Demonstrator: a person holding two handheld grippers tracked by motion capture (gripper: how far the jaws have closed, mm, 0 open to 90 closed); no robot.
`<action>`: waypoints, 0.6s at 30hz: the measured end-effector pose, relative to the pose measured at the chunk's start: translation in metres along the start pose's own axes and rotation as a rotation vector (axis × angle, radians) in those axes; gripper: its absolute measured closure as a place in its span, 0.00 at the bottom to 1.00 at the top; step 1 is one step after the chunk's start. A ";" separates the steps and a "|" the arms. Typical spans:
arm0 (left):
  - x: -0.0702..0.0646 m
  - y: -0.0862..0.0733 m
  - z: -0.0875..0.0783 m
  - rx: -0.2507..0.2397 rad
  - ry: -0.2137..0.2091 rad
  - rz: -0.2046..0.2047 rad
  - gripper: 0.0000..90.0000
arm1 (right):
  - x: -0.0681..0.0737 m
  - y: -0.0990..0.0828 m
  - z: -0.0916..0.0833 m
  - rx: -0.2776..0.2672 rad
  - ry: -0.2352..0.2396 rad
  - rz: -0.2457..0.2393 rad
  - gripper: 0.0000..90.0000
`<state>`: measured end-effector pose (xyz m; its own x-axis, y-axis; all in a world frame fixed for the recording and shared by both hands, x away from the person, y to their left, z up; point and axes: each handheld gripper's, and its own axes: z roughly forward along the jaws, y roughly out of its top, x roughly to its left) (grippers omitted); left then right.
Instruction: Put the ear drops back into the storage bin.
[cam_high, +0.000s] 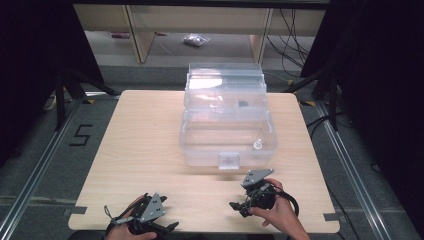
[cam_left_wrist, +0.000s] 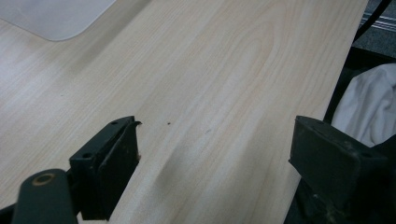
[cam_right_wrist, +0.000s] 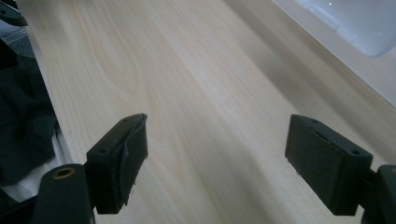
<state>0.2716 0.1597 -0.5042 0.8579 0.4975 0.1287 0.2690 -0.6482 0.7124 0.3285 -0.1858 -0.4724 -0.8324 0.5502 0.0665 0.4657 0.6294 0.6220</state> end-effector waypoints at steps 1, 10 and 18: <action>0.000 0.000 0.000 0.000 0.000 0.000 0.17 | 0.000 0.000 0.000 0.000 0.000 0.000 0.24; -0.001 -0.001 0.000 0.000 -0.001 -0.018 0.17 | 0.003 -0.010 -0.001 0.006 -0.009 0.002 0.24; -0.001 -0.001 0.000 0.001 0.004 -0.016 0.17 | 0.005 -0.021 -0.003 0.016 -0.008 0.035 0.23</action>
<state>0.2709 0.1594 -0.5050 0.8516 0.5102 0.1203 0.2829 -0.6406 0.7138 0.3136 -0.1983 -0.4832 -0.8133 0.5761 0.0820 0.4992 0.6182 0.6071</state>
